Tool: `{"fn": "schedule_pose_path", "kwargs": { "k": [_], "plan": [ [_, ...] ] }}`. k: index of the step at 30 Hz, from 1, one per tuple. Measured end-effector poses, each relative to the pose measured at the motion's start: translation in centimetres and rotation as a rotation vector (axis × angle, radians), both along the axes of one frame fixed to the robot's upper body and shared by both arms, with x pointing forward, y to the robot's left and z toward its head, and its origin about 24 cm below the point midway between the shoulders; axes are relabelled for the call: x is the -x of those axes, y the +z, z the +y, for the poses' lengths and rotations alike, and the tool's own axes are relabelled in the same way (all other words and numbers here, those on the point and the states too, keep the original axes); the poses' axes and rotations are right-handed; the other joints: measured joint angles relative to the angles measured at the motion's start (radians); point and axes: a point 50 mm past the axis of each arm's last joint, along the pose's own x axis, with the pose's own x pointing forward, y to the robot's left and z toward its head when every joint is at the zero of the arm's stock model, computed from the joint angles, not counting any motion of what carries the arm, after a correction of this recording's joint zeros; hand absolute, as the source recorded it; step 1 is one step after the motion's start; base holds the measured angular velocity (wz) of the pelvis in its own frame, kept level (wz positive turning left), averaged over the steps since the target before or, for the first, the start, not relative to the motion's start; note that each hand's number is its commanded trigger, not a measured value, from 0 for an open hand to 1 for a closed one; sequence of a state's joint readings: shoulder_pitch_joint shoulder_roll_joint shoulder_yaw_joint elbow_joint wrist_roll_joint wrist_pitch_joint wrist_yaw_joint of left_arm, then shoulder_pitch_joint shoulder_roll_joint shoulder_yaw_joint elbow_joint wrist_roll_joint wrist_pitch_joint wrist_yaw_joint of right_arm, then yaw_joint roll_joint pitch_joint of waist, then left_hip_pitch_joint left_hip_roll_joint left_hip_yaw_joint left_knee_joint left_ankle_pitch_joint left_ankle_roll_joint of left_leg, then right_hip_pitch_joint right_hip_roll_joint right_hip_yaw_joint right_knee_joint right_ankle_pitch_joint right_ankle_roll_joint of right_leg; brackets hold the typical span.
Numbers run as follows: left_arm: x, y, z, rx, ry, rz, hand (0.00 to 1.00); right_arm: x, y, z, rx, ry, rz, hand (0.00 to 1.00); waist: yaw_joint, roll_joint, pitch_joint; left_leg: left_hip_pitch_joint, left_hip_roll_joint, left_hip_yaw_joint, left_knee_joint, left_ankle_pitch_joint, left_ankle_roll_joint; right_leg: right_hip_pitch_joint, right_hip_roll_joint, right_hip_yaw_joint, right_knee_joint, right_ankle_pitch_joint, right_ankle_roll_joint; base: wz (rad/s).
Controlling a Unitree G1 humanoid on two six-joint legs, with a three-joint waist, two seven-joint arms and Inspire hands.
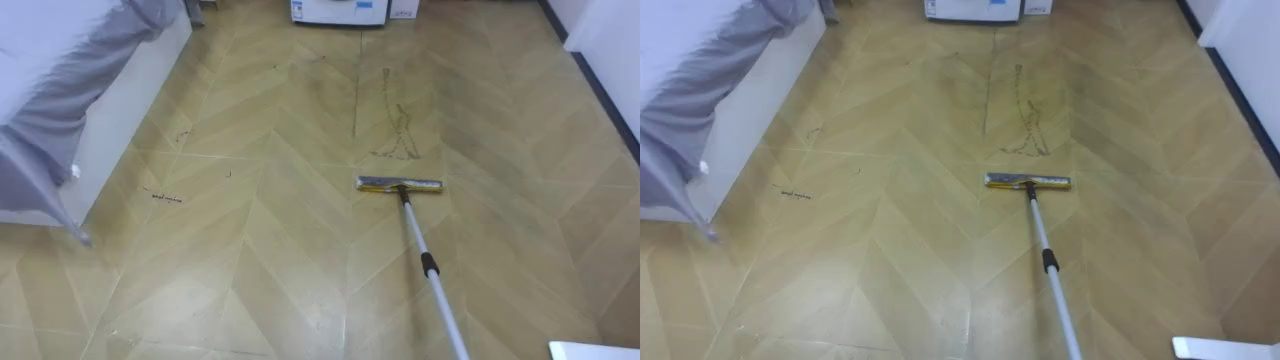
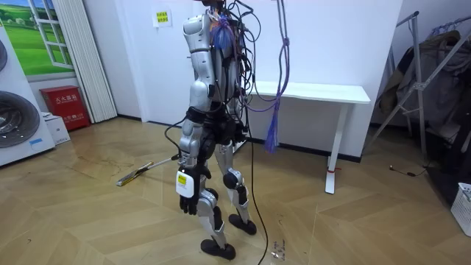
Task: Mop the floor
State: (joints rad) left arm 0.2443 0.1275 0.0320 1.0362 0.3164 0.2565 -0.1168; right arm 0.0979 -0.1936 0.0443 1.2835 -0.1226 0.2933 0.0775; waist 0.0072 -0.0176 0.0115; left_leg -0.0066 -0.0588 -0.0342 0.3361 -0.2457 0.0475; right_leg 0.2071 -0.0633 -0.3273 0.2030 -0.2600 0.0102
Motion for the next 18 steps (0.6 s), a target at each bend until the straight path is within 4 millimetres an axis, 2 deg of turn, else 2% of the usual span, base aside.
{"fn": "schedule_pose_path", "kwargs": {
  "k": [18],
  "plan": [
    [-0.06, 0.00, 0.11, 0.015, 0.019, 0.024, 0.00, 0.05, -0.06, 0.35, -0.046, -0.062, 0.002, 1.00, 0.003, -0.002, -0.0004, -0.005, 0.000, 0.002, 0.005, 0.000, 0.000, 0.001, 0.001, -0.005, 0.000, 0.000, 0.000, 0.00]
  ]
}}
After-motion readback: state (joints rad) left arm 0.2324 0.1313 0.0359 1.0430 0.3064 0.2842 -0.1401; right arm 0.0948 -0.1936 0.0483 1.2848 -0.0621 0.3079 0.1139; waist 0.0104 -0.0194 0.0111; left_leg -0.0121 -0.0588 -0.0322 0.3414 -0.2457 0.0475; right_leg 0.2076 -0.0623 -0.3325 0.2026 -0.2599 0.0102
